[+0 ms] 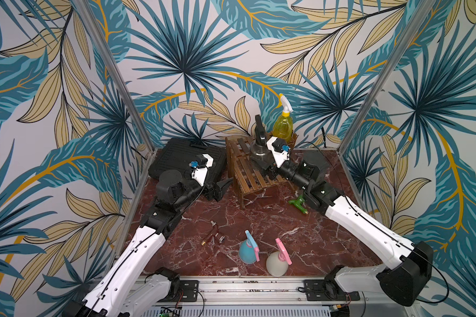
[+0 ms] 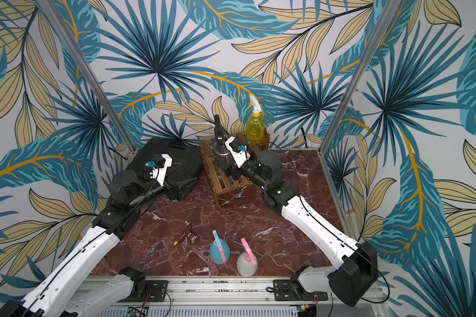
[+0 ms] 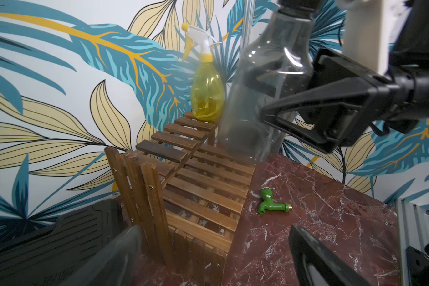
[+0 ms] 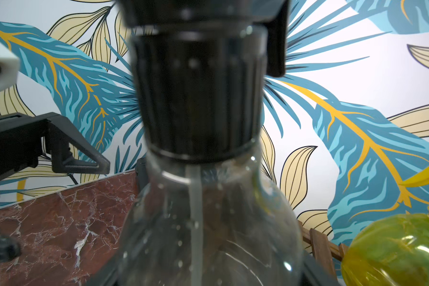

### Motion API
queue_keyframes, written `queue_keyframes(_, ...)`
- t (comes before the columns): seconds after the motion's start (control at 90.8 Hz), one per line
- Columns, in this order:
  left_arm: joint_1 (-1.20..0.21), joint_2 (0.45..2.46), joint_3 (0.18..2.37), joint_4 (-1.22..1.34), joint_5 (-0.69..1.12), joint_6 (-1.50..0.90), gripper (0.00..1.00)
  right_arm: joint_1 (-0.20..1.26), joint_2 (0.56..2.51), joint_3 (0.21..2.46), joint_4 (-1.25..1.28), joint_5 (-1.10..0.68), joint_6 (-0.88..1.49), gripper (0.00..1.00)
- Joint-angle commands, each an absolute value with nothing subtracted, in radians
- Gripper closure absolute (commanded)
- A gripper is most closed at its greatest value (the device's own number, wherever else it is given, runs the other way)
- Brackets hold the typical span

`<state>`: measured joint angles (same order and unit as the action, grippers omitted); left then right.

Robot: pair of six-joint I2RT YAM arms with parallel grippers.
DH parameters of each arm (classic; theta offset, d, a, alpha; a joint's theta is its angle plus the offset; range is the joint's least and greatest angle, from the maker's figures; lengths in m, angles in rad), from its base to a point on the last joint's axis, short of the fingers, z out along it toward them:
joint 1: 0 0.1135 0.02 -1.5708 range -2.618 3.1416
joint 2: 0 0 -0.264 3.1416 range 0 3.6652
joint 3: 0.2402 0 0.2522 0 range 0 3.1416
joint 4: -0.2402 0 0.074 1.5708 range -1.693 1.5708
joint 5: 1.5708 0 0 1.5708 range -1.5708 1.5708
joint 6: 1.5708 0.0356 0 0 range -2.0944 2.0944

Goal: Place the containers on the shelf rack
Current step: 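Place the container on the shelf.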

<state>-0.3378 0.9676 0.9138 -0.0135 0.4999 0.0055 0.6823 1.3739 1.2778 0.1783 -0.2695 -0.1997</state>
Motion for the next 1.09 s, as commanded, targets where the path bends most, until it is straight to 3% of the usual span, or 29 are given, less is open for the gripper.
queue_keyframes(0.0, -0.331, 0.97, 0.891, 0.058, 0.546, 0.074, 0.0, 0.632, 1.434, 1.348, 0.104, -0.431, -0.167, 0.32)
queue_keyframes(0.793, -0.331, 0.95, 0.818, 0.088, 0.481, 0.1, 0.0, 0.525, 1.921, 1.914, -0.125, -0.571, -0.096, 0.33)
queue_keyframes(1.079, -0.331, 0.95, 0.821, 0.082, 0.485, 0.104, 0.0, 0.521, 1.995, 1.985, -0.141, -0.573, -0.087, 0.33)
